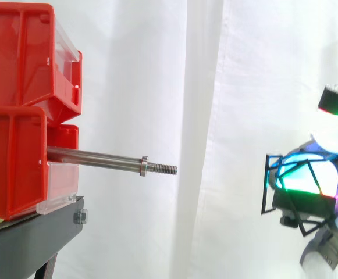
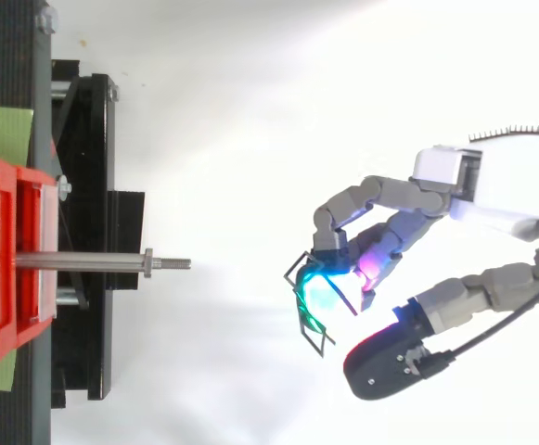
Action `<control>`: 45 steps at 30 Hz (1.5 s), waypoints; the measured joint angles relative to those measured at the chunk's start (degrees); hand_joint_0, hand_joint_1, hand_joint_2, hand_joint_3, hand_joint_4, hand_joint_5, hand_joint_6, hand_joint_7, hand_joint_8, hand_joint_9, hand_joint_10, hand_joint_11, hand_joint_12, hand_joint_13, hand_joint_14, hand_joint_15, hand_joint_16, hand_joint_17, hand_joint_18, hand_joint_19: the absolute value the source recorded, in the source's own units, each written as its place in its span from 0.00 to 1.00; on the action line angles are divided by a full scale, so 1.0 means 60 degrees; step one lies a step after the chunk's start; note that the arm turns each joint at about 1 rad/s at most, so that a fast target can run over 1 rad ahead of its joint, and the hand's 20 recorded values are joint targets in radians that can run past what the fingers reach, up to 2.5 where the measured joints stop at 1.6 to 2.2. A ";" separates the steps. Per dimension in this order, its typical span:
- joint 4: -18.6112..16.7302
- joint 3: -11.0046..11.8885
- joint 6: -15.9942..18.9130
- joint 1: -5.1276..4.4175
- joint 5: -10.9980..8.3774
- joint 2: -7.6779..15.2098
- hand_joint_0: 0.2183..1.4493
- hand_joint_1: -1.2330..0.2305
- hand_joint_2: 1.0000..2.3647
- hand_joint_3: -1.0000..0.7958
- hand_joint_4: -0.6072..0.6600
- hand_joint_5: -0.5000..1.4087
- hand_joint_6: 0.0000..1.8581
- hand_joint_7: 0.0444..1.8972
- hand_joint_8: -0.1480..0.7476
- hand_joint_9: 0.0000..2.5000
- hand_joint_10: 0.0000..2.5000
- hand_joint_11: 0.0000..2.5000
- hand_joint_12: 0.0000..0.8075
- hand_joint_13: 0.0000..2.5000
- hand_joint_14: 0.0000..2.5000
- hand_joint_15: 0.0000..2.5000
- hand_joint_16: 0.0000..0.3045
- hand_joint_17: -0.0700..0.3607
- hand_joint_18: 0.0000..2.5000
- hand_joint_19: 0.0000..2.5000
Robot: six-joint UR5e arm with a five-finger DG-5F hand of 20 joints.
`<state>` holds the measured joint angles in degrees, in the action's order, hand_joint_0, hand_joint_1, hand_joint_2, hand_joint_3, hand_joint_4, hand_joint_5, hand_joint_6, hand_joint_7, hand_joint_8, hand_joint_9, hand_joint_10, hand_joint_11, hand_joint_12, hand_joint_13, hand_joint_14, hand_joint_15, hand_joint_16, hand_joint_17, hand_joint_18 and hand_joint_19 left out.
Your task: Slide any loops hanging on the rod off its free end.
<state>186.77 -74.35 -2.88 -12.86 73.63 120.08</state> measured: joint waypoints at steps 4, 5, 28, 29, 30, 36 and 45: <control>0.0298 0.0003 -0.0328 -0.0019 -0.0160 -0.0227 0.28 0.48 0.00 0.28 0.62 0.18 0.44 0.56 0.53 0.40 0.01 0.14 0.40 0.29 0.00 0.02 0.15 0.40 0.29 0.09; 0.0358 0.0003 -0.0382 -0.0021 -0.0194 -0.0266 0.28 0.49 0.00 0.28 0.62 0.18 0.43 0.56 0.52 0.40 0.01 0.14 0.40 0.29 0.00 0.02 0.15 0.40 0.29 0.09; 0.0926 0.0016 -0.0560 0.0028 -0.0289 -0.0702 0.27 0.36 0.02 0.50 0.54 0.18 0.46 0.58 0.51 0.38 0.00 0.14 0.40 0.28 0.00 0.02 0.14 0.39 0.27 0.09; 0.0925 0.0016 -0.0560 0.0029 -0.0289 -0.0702 0.27 0.36 0.02 0.51 0.52 0.18 0.47 0.58 0.51 0.38 0.00 0.14 0.39 0.28 0.00 0.02 0.14 0.39 0.27 0.09; 0.0924 0.0016 -0.0560 0.0030 -0.0289 -0.0703 0.27 0.36 0.02 0.52 0.50 0.18 0.47 0.58 0.51 0.38 0.00 0.14 0.39 0.28 0.00 0.02 0.14 0.39 0.27 0.09; 0.0928 0.0015 -0.0561 0.0009 -0.0297 -0.0704 0.28 0.35 0.02 0.55 0.43 0.19 0.47 0.59 0.50 0.39 0.00 0.14 0.39 0.28 0.00 0.02 0.14 0.39 0.28 0.09; 0.0923 0.0015 -0.0561 -0.0022 -0.0488 -0.0697 0.30 0.31 0.02 0.55 0.39 0.18 0.48 0.61 0.50 0.39 0.00 0.14 0.39 0.28 0.00 0.02 0.14 0.39 0.29 0.09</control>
<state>192.31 -74.26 -6.24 -12.99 70.70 115.89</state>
